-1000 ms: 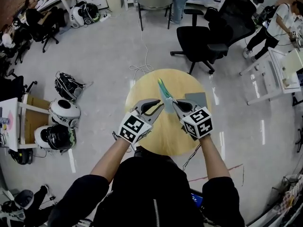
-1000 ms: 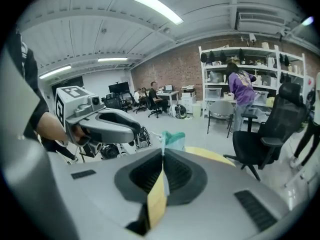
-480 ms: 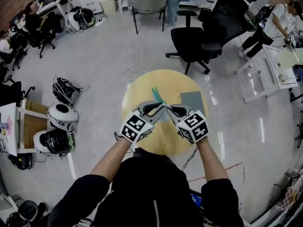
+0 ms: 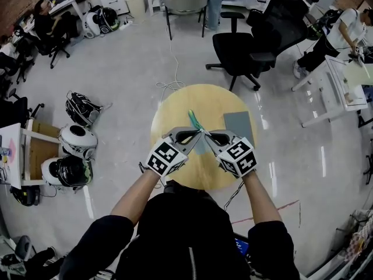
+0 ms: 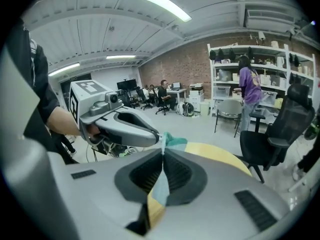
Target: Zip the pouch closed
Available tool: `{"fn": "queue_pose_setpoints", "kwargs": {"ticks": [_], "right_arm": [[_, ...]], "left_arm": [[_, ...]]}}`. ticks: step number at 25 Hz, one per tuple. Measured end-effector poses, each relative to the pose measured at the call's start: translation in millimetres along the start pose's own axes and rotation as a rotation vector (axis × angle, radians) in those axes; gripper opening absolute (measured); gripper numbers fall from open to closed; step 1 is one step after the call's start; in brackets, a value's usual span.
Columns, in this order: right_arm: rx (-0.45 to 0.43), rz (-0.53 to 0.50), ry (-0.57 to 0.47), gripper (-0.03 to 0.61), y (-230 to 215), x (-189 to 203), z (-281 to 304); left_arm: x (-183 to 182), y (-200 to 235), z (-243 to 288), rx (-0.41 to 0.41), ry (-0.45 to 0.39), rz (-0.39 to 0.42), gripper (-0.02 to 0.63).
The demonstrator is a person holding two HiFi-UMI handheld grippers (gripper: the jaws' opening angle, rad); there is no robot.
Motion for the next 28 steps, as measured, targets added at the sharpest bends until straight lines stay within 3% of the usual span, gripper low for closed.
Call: {"fn": "queue_pose_setpoints", "kwargs": {"ticks": [28], "right_arm": [[-0.037,-0.032,0.059,0.005,12.1,8.5,19.4]], "left_arm": [[27.4,16.7,-5.3,-0.032,0.063,-0.087,0.006]]}}
Point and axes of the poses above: the fingertips, and each gripper's own axes: z forward along the fingers, y to its left, x out of its underside, the point moved 1 cm from there along -z, backward along the fingers, and after that the axes turned 15 degrees about -x, right-handed, at the moved point
